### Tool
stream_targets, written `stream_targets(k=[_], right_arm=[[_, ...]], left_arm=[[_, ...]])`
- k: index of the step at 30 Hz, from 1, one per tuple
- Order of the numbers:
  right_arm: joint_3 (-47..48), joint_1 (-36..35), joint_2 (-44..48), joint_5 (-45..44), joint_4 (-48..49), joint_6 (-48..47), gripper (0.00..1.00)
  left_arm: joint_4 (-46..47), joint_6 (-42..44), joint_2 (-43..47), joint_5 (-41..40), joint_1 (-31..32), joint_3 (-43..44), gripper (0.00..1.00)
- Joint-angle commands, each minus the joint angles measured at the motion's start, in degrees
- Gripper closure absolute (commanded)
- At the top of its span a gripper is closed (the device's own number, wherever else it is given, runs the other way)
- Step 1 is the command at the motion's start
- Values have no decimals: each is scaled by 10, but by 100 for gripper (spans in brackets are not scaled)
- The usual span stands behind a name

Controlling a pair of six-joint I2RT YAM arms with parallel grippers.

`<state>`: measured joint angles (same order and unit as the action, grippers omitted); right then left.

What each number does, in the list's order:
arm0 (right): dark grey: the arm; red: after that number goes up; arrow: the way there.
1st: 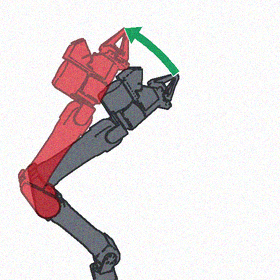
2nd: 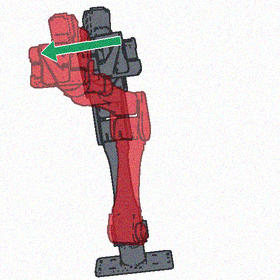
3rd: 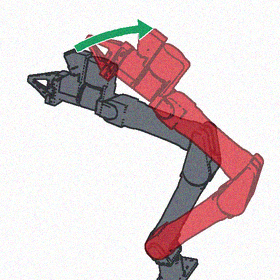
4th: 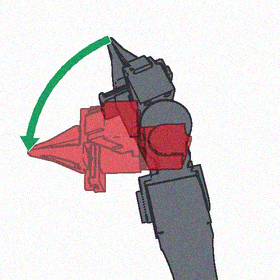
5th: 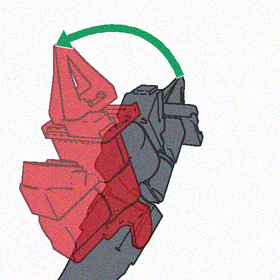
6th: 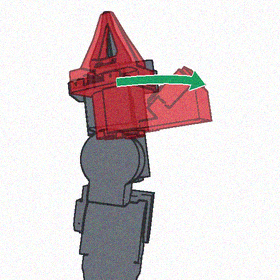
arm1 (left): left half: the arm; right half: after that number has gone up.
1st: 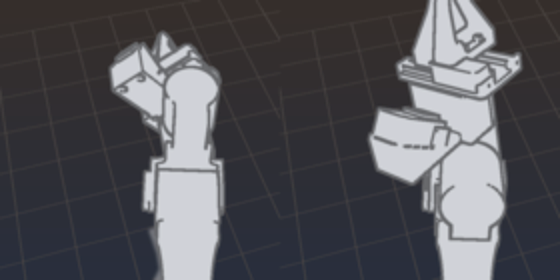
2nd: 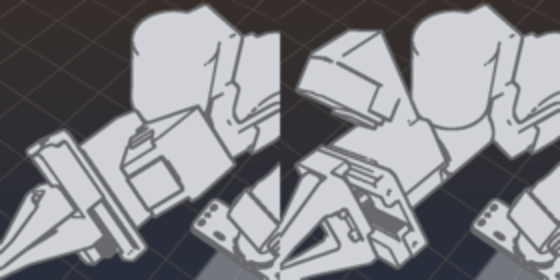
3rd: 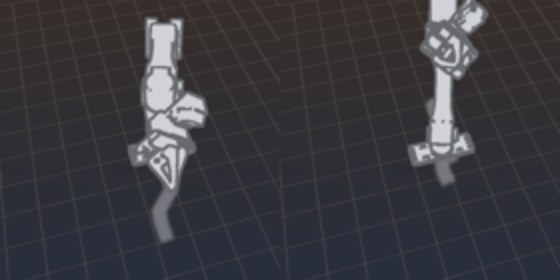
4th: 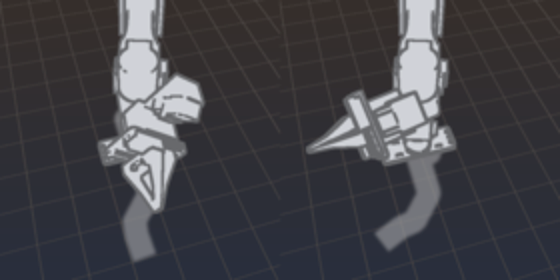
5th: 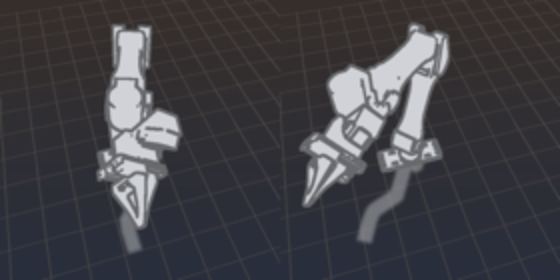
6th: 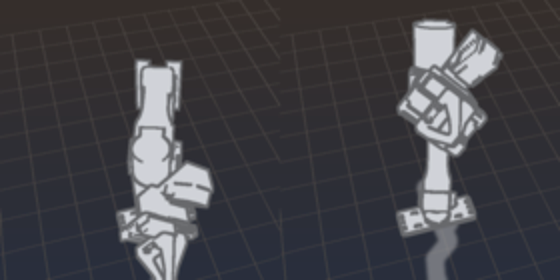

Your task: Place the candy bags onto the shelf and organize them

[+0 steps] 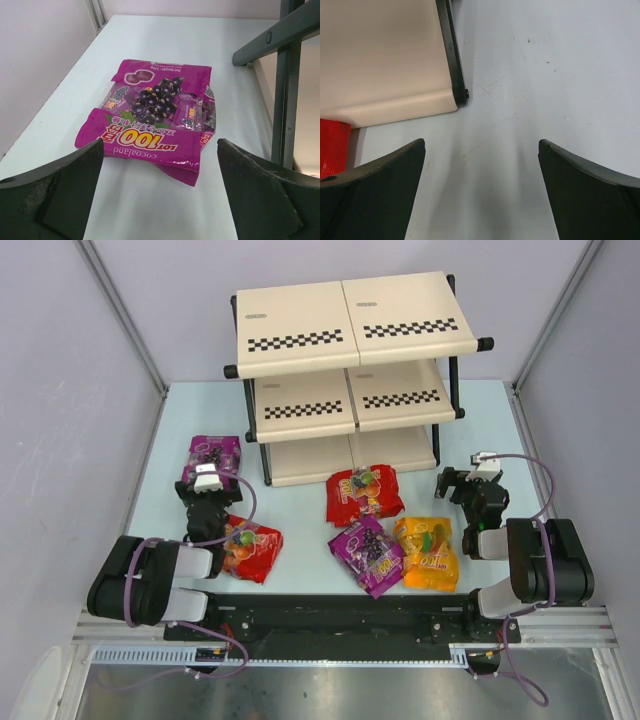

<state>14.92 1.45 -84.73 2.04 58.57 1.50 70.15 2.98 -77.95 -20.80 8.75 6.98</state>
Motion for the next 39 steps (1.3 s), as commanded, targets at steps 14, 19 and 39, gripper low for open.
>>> stream_targets(k=[14,19,39], right_arm=[[13,3,-1,7,18,-3,0],[18,-10,24,-68,-2,11,0],[136,-37,405,-100,-583,245,0]], left_arm=[[26,-4,4,3,-2,10,0],[31,-15,11,-29,-1,7,0],[-637,-308,315,-36,76,190,0]])
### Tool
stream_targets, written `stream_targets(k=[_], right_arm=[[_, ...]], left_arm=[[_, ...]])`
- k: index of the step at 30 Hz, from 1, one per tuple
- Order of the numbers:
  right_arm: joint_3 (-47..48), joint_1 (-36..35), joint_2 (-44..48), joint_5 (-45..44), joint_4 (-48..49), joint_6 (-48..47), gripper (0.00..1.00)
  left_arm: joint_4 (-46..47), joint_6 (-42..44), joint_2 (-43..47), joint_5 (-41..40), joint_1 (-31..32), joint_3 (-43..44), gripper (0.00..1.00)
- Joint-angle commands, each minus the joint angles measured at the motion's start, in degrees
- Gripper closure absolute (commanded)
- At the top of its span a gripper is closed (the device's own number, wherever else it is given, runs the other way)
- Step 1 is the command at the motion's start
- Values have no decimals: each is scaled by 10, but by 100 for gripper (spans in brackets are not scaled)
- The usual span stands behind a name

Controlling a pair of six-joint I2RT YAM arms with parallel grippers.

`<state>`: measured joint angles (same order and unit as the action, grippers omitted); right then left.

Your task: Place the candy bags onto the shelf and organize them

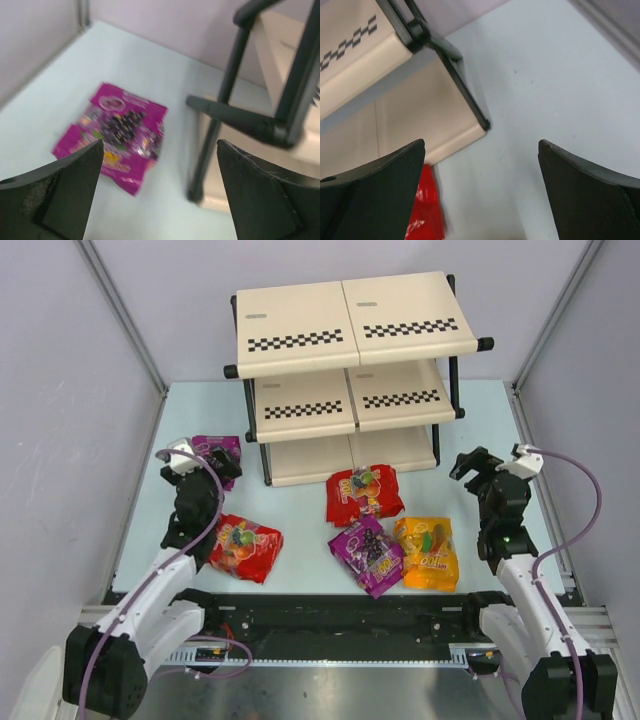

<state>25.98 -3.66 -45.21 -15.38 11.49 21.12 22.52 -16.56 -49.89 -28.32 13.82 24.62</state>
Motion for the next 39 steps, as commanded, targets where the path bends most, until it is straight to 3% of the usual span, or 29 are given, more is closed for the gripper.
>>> stream_targets(k=[1,7,9,12,13,18,20,23,29,39], right_arm=[[25,18,8,96,-137,51,0],[29,28,14,202,-177,39,0],[32,21,25,282,-169,18,0],[57,-63,27,301,-183,2,0],[65,-133,25,290,-189,-5,0],[101,-384,-15,129,-166,-53,1],[102,-462,-69,109,-136,-71,0],[128,-521,-166,108,-78,-88,0],[217,-545,-358,173,-2,-128,0],[364,-540,-538,253,38,-153,0]], left_arm=[[-172,-123,43,49,36,7,0],[-310,-194,128,49,71,-16,0],[-364,-233,148,45,77,-21,0],[-407,-264,187,45,78,-33,0],[-413,-268,203,42,79,-34,0],[-463,-272,229,27,79,-18,0],[-479,-272,233,19,79,-6,0],[-497,-271,234,8,78,12,0],[-512,-235,219,18,79,62,0],[-500,-222,211,26,77,77,0]])
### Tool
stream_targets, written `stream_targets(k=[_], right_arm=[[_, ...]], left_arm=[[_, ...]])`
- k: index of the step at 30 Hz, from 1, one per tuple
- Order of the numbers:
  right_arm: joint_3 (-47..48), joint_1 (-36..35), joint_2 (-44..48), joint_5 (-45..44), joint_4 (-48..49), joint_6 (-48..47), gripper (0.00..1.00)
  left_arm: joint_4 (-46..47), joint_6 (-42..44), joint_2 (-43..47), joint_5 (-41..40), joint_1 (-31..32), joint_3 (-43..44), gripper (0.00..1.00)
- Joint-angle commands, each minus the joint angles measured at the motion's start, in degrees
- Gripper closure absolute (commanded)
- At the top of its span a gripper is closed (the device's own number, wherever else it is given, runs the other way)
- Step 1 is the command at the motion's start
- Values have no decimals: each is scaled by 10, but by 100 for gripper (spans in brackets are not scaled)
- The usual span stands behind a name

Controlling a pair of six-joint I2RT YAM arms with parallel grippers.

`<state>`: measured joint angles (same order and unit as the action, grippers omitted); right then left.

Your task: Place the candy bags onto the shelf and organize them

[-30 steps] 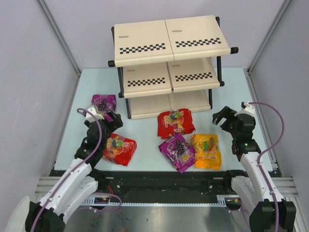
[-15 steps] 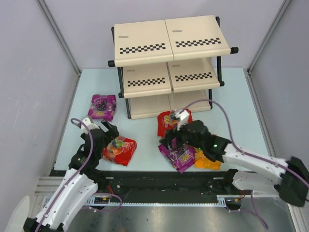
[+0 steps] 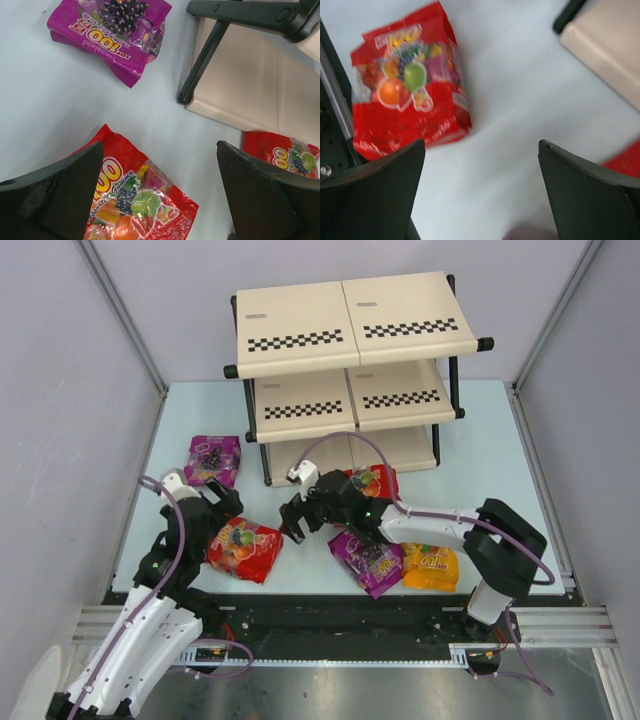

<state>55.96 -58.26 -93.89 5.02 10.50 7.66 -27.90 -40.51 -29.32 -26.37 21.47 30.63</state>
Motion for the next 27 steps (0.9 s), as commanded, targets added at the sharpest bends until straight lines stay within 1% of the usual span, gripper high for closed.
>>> stream_targets(k=[1,7,14,17,20,23,25,27], right_arm=[[74,9,-66,74,51,-16,0],[147,23,-157,161,63,6,0],[203,11,-232,196,55,17,0],[206,10,-246,220,58,26,1],[206,4,-250,245,56,27,7],[206,1,-255,280,54,28,19],[206,0,-258,299,53,31,21],[206,-1,-262,313,48,31,27]], left_arm=[[2,21,6,9,1,18,0],[-18,30,13,16,1,23,0],[-42,20,52,14,1,15,0],[-43,20,58,17,1,14,0],[-45,20,52,18,1,14,0],[-40,20,50,25,1,12,0],[-37,18,49,30,1,7,0],[-38,16,50,32,1,5,0]])
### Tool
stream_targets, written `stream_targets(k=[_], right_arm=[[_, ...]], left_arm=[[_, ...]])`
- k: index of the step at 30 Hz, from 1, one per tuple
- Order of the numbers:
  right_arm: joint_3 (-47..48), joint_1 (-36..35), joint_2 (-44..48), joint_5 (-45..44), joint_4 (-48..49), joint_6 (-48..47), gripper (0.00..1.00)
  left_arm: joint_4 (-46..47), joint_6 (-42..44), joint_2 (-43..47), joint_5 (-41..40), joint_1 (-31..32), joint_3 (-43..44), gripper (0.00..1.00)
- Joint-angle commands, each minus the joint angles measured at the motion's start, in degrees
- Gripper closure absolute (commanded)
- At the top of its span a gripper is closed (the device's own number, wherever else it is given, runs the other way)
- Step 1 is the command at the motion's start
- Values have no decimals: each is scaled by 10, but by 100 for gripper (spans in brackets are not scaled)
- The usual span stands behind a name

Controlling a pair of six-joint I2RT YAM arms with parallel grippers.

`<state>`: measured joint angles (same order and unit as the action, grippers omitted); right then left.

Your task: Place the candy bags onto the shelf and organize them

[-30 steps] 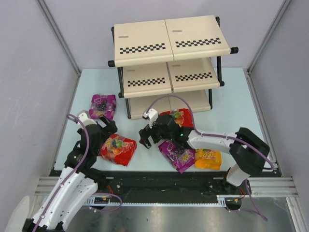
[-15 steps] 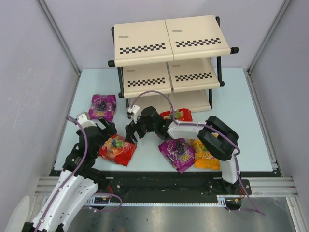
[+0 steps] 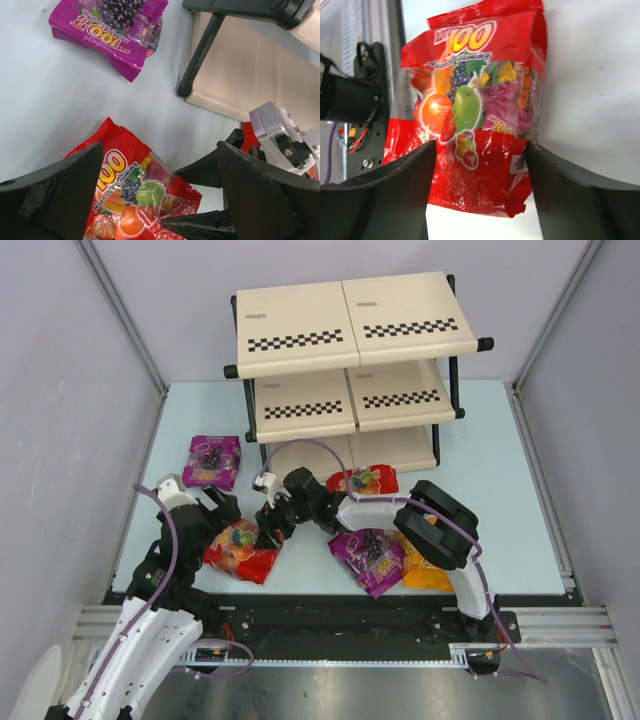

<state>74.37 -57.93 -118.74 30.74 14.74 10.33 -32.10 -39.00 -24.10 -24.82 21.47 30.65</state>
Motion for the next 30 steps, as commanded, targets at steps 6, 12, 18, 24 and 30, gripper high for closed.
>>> stream_targets(k=[6,12,18,24,30], right_arm=[[22,-3,-15,80,-11,-1,68],[19,-19,25,-40,-96,-35,100],[-53,-64,160,-256,-132,-37,100],[-115,-69,299,-371,-215,-12,100],[-127,-77,459,-468,-270,-21,100]], left_arm=[[2,-1,5,22,1,2,0],[-2,-2,9,27,1,4,0],[-13,-3,20,23,1,13,0],[-22,5,23,20,1,42,0],[-21,5,19,27,1,47,0]])
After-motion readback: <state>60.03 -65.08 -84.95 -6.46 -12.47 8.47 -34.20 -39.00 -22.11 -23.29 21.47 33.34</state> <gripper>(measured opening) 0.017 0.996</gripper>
